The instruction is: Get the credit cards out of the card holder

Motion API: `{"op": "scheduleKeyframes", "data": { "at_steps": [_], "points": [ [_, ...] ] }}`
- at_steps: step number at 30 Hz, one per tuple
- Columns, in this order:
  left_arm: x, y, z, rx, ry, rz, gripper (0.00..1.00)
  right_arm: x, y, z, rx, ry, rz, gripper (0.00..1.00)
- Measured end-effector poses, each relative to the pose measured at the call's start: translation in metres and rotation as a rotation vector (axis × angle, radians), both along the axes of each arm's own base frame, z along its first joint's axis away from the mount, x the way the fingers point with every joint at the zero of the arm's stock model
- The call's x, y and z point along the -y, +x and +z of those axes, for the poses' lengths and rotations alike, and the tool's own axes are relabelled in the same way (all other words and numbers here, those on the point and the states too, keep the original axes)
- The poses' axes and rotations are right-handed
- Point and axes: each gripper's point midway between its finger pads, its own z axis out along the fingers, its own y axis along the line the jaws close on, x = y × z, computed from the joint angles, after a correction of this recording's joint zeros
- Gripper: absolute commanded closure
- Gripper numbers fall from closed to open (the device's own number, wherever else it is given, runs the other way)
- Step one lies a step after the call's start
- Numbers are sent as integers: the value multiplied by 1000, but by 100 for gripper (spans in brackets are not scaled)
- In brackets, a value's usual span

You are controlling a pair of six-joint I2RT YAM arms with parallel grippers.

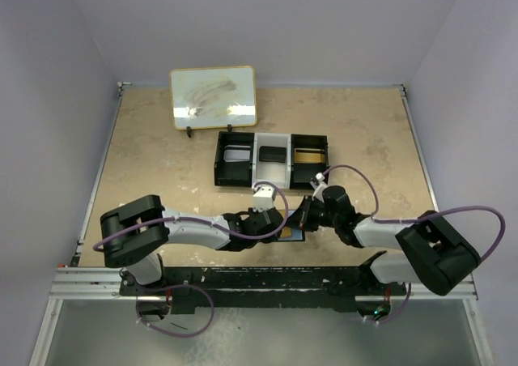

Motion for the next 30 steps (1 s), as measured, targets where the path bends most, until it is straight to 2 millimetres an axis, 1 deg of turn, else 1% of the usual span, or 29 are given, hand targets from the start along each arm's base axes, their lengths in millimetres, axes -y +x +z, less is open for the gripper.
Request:
{"op": "scheduleKeyframes", "data": {
  "at_steps": [5,10,15,18,20,24,27,30],
  "points": [
    [-2,0,1,5,8,4,100,7,3,10,34,-37,-27,100],
    [-7,-1,2,6,16,7,100,24,10,23,105,-106,-87,100],
    [-14,-2,3,7,31,11,92,34,16,37,183,-149,-102,100],
    [-21,-4,5,9,42,14,90,37,17,45,232,-161,-93,100],
    [-24,-5,9,11,43,15,87,38,18,50,264,-166,-86,100],
    [-24,-3,24,31,10,21,80,39,20,63,345,-168,-66,100],
    [-23,-1,37,48,-19,23,76,43,29,79,449,-194,-66,100],
    [-28,0,45,61,-20,30,71,49,42,102,588,-245,-62,100]
  ]
}}
